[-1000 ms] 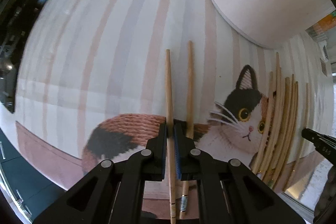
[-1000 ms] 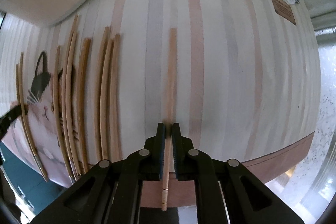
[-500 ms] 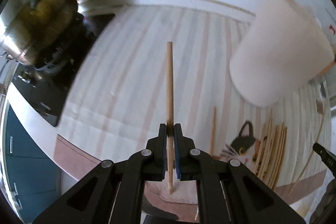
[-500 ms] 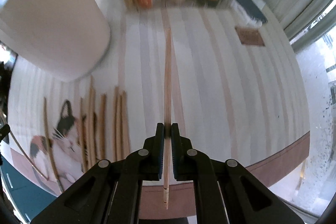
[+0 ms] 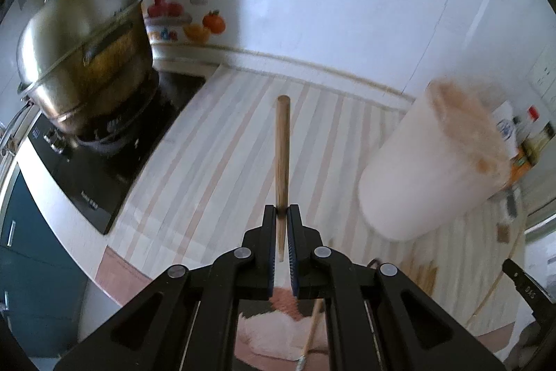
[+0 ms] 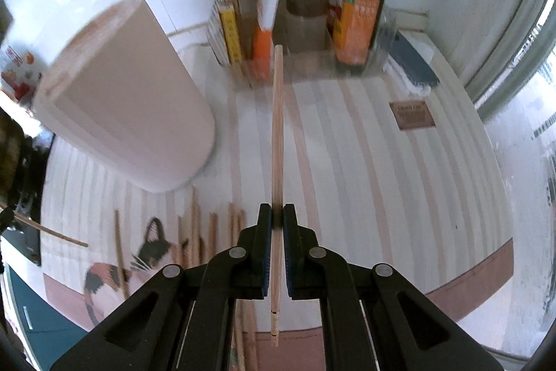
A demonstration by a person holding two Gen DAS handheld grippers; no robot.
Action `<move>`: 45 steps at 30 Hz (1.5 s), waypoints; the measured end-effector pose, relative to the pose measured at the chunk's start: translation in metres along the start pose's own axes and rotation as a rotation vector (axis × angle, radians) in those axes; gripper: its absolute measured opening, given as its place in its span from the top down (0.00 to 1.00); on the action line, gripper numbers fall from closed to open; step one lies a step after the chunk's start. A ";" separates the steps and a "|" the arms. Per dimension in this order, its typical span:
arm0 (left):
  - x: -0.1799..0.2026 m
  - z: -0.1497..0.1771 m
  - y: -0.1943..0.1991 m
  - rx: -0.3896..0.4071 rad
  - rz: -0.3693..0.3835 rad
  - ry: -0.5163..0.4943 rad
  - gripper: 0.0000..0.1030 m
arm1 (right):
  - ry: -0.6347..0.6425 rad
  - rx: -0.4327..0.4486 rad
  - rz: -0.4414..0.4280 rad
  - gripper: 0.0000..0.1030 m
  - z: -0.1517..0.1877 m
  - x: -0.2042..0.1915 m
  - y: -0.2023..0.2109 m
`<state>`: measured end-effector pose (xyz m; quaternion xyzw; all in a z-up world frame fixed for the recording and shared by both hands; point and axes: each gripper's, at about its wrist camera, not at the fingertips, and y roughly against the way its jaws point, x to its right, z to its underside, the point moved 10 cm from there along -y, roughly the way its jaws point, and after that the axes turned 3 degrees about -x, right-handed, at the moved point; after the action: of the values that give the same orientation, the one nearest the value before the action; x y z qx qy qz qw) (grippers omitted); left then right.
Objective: Organize utensils
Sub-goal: 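Carry the left tool's chopstick into the cream holder while the right tool inserts its own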
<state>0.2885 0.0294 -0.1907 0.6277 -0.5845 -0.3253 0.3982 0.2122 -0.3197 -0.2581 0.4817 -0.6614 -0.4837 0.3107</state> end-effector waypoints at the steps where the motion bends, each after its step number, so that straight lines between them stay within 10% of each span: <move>1: 0.003 -0.005 0.006 0.013 0.010 0.000 0.96 | -0.005 0.013 -0.014 0.94 -0.006 -0.003 0.005; 18: 0.095 -0.133 0.170 0.268 0.313 -0.031 0.96 | -0.099 0.325 -0.282 0.94 -0.179 -0.059 0.140; 29: 0.148 -0.158 0.081 0.110 0.303 -0.073 0.96 | -0.134 0.357 -0.293 0.94 -0.250 -0.098 0.099; 41: 0.168 -0.138 0.035 -0.033 0.317 -0.145 0.90 | 0.014 0.214 -0.302 0.93 -0.225 -0.130 0.035; 43: 0.161 -0.141 0.041 -0.003 0.281 -0.153 0.83 | 0.033 0.199 -0.299 0.73 -0.218 -0.128 0.037; 45: 0.153 -0.142 0.051 0.013 0.249 -0.151 0.49 | 0.039 0.212 -0.300 0.47 -0.212 -0.123 0.045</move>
<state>0.4042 -0.1054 -0.0701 0.5265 -0.6884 -0.3158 0.3863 0.4247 -0.2735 -0.1375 0.6145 -0.6232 -0.4426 0.1953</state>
